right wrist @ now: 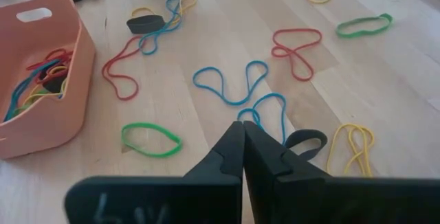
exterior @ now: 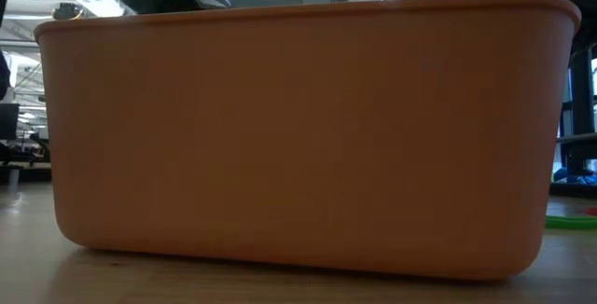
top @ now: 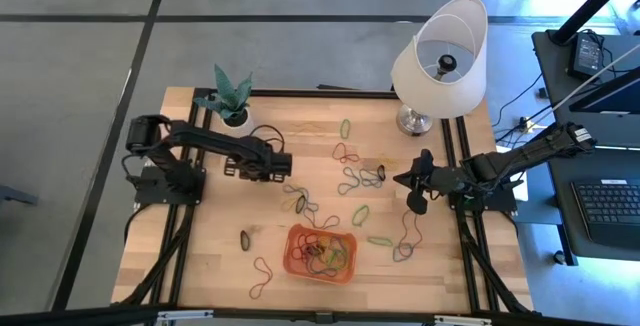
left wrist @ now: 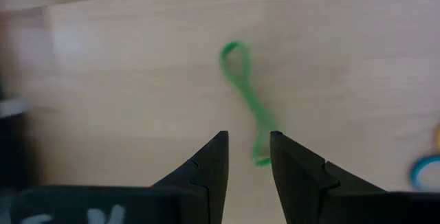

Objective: Pick and place rubber bands into bin
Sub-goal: Put the green rubber band into the bin

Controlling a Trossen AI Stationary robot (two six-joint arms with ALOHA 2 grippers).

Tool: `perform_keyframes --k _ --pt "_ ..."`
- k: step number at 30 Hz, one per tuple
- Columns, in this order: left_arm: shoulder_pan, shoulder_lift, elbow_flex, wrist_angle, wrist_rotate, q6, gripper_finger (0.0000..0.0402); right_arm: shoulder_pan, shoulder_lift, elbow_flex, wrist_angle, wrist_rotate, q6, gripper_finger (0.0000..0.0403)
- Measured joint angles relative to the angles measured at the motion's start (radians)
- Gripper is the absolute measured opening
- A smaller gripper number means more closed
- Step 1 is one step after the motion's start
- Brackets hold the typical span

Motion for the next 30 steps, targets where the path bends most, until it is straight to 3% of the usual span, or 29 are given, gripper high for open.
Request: perform_keyframes --k 13,18,21,25,30 --pt "0.035 0.129 0.004 0.068 0.043 0.081 0.0099 0.000 0.000 0.000 0.001 -0.001 0.028 0.0007" --pt "0.034 0.149 0.006 0.078 0.069 0.122 0.0056 0.000 0.000 0.000 0.001 -0.001 0.027 0.0007" --pt "0.022 0.115 -0.001 0.080 0.066 0.123 0.0013 0.000 0.000 0.000 0.001 -0.001 0.027 0.0007" --pt "-0.005 0.023 0.018 0.086 0.083 0.180 0.0004 0.000 0.000 0.000 0.002 -0.001 0.026 0.0007" --pt "-0.059 -0.115 0.074 0.084 0.008 0.264 0.0003 0.000 0.000 0.000 0.002 -0.001 0.027 0.0007"
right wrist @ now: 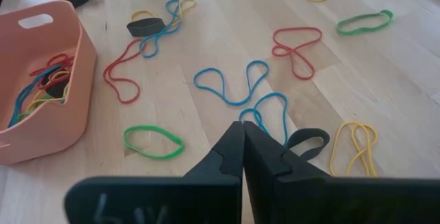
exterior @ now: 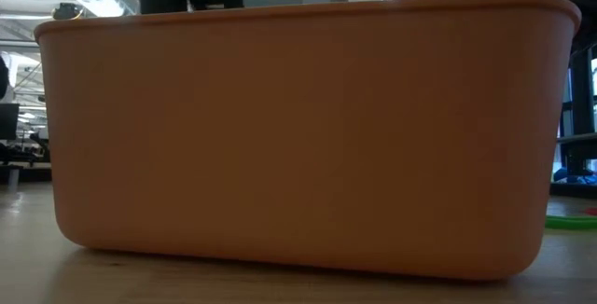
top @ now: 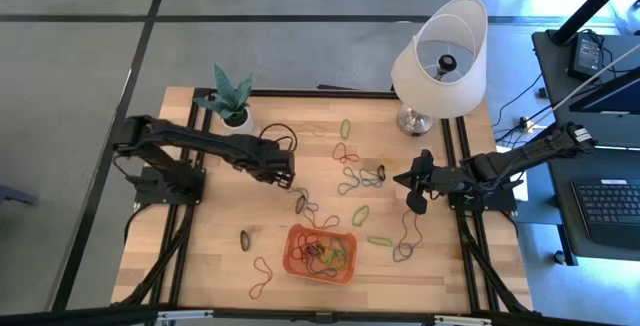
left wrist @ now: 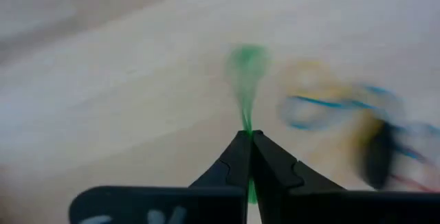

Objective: Pick and place rubber bands into bin
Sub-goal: Put the green rubber band into the bin

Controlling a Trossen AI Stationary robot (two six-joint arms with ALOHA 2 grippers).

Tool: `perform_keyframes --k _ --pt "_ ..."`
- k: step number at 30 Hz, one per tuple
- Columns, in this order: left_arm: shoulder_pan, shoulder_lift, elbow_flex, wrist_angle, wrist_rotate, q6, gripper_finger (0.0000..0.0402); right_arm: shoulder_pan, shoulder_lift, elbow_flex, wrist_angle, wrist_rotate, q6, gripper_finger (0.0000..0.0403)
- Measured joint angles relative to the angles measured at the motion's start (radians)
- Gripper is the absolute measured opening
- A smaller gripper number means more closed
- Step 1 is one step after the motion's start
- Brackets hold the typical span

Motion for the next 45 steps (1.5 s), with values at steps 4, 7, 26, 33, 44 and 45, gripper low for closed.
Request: perform_keyframes --k 4,7,26,33,44,45 --pt "-0.052 -0.080 0.048 0.015 -0.037 0.234 0.0003 0.000 0.000 0.000 0.004 0.000 -0.001 0.0007" --pt "-0.099 -0.110 0.080 0.079 -0.024 0.501 0.0003 0.000 0.000 0.000 0.005 0.001 -0.001 0.0007" --pt "-0.304 0.308 0.559 -0.034 0.080 1.278 0.0003 0.000 0.000 0.000 0.015 0.001 0.057 0.0007" --pt "-0.302 0.308 0.569 -0.037 0.074 1.282 0.0003 -0.001 0.000 0.000 0.006 0.000 0.130 0.0007" --pt "-0.373 0.321 0.569 -0.033 0.068 1.192 0.0003 -0.001 0.000 0.000 -0.032 0.000 0.234 0.0007" --pt "-0.381 0.330 0.569 -0.034 0.068 1.175 0.0003 -0.001 0.000 0.000 -0.032 0.000 0.235 0.0007"
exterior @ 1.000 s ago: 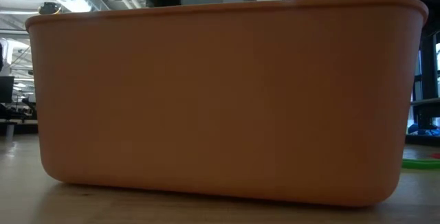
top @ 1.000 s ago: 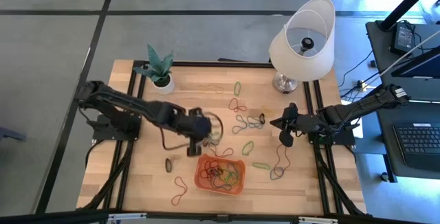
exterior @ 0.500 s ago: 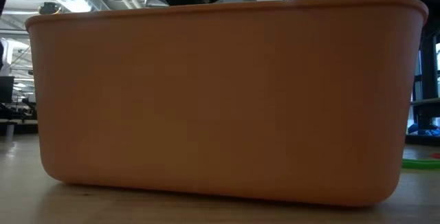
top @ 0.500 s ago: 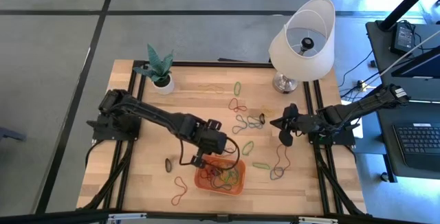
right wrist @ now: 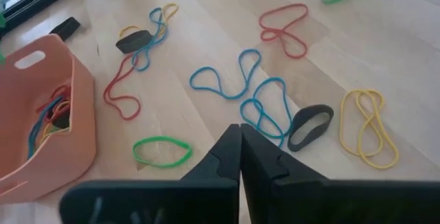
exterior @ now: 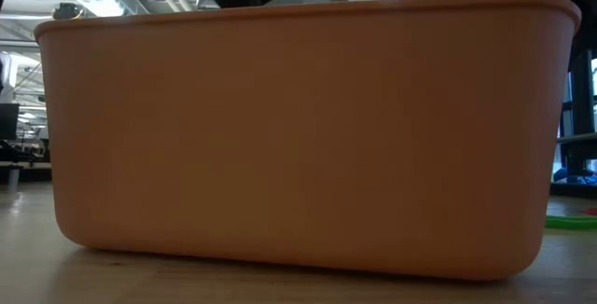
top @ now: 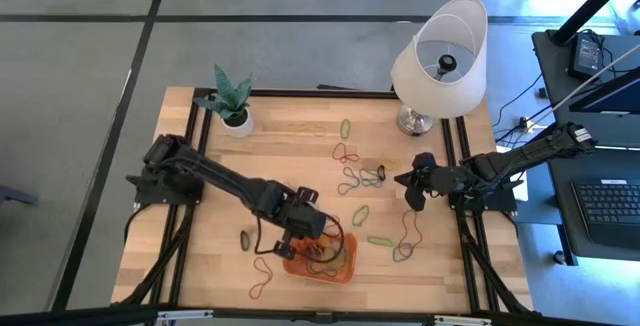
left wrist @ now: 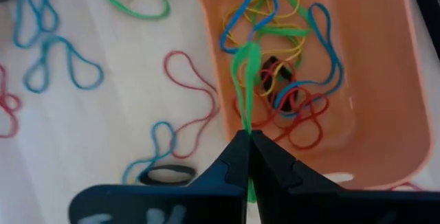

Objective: Pick and place rubber bands into bin
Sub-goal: Put the green rubber band into the bin

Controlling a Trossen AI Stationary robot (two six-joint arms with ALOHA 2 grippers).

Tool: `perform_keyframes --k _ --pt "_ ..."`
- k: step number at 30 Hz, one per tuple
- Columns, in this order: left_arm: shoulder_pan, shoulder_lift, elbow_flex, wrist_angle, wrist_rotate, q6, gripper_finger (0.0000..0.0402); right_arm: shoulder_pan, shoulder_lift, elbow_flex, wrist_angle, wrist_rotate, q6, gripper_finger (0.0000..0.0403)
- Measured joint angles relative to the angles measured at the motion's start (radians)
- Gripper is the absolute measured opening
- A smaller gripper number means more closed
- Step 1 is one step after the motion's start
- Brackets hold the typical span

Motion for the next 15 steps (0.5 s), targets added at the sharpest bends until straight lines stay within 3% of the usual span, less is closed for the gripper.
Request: perform_keyframes --k 10,15 --pt "-0.057 0.140 0.003 0.056 0.089 -0.170 0.0003 0.000 0.000 0.000 -0.013 0.000 -0.001 0.0007" --pt "-0.066 0.248 0.085 0.081 0.107 -0.235 0.0003 0.000 0.000 0.000 -0.053 -0.025 -0.007 0.0007"
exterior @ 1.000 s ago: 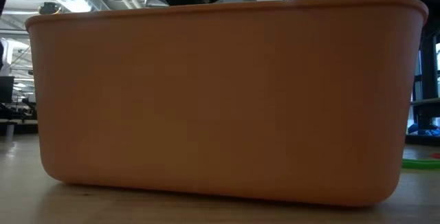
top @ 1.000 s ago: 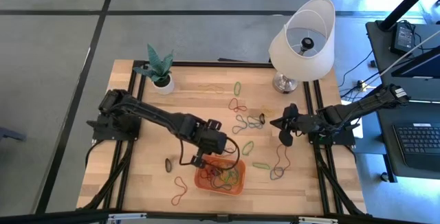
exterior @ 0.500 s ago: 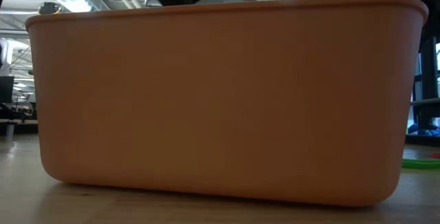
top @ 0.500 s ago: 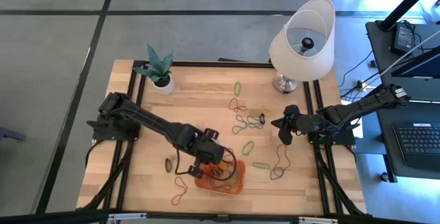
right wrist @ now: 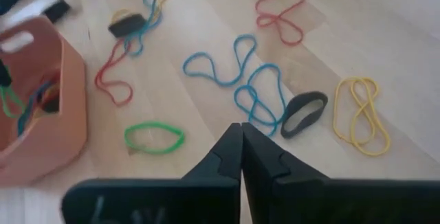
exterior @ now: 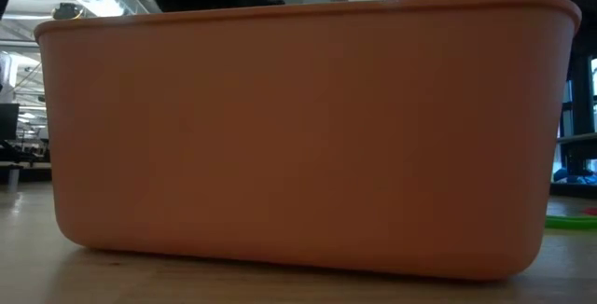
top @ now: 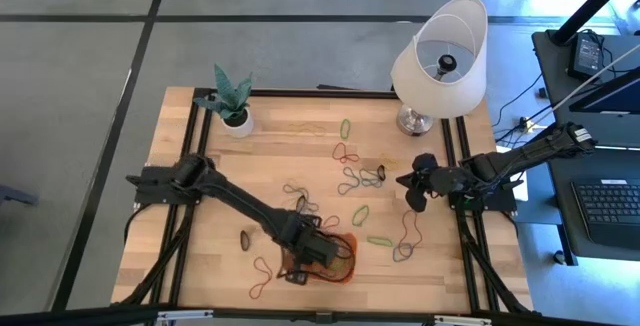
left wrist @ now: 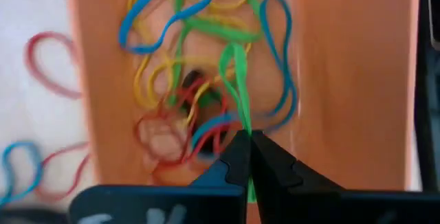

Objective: Pick and place rubber bands into bin
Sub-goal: Put the green rubber band into the bin

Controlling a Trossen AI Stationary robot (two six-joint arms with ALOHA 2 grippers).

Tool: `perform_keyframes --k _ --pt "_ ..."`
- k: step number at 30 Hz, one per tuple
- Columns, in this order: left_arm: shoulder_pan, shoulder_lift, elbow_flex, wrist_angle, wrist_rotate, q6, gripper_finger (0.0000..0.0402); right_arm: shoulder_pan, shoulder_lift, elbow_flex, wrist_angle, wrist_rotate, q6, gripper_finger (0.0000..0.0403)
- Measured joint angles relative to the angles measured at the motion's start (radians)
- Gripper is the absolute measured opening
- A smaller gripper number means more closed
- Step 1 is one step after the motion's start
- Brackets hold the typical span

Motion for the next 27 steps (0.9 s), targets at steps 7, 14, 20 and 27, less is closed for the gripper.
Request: perform_keyframes --k 7,14,20,27 --pt "-0.002 0.114 0.113 -0.048 0.028 -0.108 0.0003 0.000 0.000 0.000 -0.063 -0.058 -0.024 0.0007" --pt "-0.031 0.123 0.125 -0.063 0.080 -0.304 0.0003 0.000 0.000 0.000 -0.071 -0.058 -0.099 0.0007" --pt "-0.066 0.123 0.125 -0.060 0.140 -0.436 0.0003 0.000 0.000 0.000 -0.070 -0.058 -0.151 0.0007" --pt "-0.086 0.123 0.125 0.003 0.139 -0.559 0.0003 0.000 0.000 0.000 -0.070 -0.056 -0.204 0.0007"
